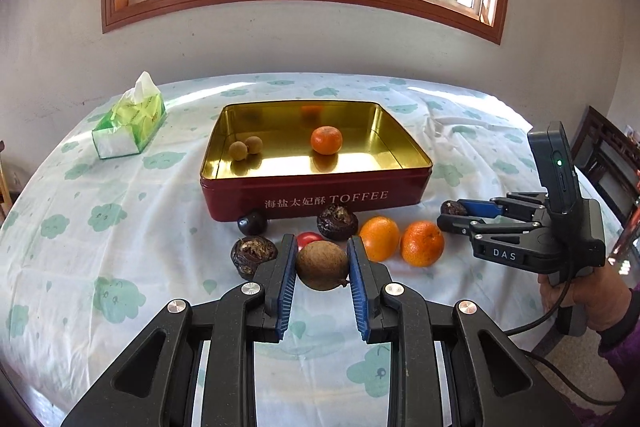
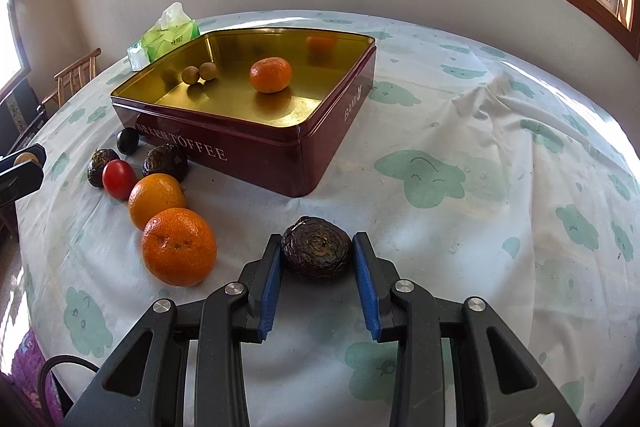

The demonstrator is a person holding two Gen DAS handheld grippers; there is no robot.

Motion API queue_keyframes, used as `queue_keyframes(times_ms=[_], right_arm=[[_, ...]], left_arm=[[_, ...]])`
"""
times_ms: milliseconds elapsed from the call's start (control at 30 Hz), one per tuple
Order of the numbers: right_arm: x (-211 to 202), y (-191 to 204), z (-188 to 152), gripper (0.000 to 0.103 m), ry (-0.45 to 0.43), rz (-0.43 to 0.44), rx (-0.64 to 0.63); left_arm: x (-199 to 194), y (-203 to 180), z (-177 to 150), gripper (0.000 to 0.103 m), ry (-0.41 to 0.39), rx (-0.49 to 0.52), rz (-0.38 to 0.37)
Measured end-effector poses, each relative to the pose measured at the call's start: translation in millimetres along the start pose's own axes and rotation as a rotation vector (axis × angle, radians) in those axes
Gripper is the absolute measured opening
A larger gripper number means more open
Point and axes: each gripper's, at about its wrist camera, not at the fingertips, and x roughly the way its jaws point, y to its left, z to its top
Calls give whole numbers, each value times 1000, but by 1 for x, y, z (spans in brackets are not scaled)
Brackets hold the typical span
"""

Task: Organize fruits
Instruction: 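Lift the held fruits and carry both tools over the tin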

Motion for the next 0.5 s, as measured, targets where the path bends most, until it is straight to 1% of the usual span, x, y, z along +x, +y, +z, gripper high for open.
queue_keyframes(times_ms=[300, 367, 500], right_arm=[[-1, 4, -1, 31, -8, -39, -14], [-3, 2, -1, 31, -11, -45, 4], [-11, -10, -4, 31, -25, -30, 74]], left_arm=[[6, 11, 8, 26, -14, 7, 42], [8, 13, 12, 26, -20, 9, 48], [16, 17, 20, 26, -25, 11, 55]])
